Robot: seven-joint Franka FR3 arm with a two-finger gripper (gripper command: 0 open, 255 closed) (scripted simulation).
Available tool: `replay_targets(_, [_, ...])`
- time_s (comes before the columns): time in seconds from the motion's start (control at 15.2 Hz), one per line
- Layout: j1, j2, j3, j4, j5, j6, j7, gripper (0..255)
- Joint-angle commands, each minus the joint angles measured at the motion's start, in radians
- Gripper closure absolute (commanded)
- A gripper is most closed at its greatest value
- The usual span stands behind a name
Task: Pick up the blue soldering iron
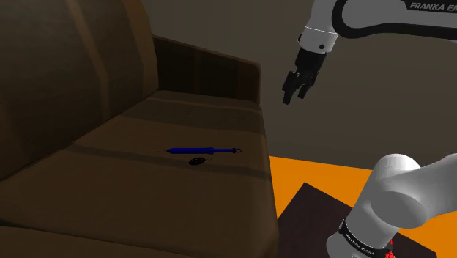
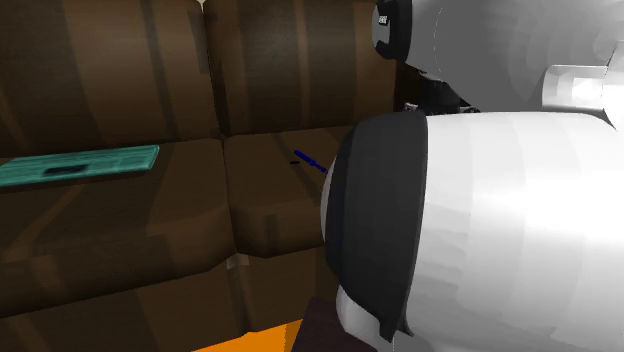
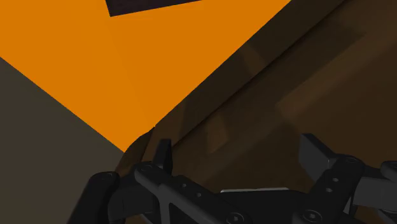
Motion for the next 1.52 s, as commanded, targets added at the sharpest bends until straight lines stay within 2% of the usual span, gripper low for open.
replay_targets(0.0, [0.000,0.000,0.000,0.000,0.000,0.000,0.000,0])
replay_targets(0.73, [0.139,0.363,0.065,0.229,0.086,0.052,-0.137,0])
replay_targets(1.45, [0.252,0.694,0.162,0.519,0.138,0.015,-0.262,0])
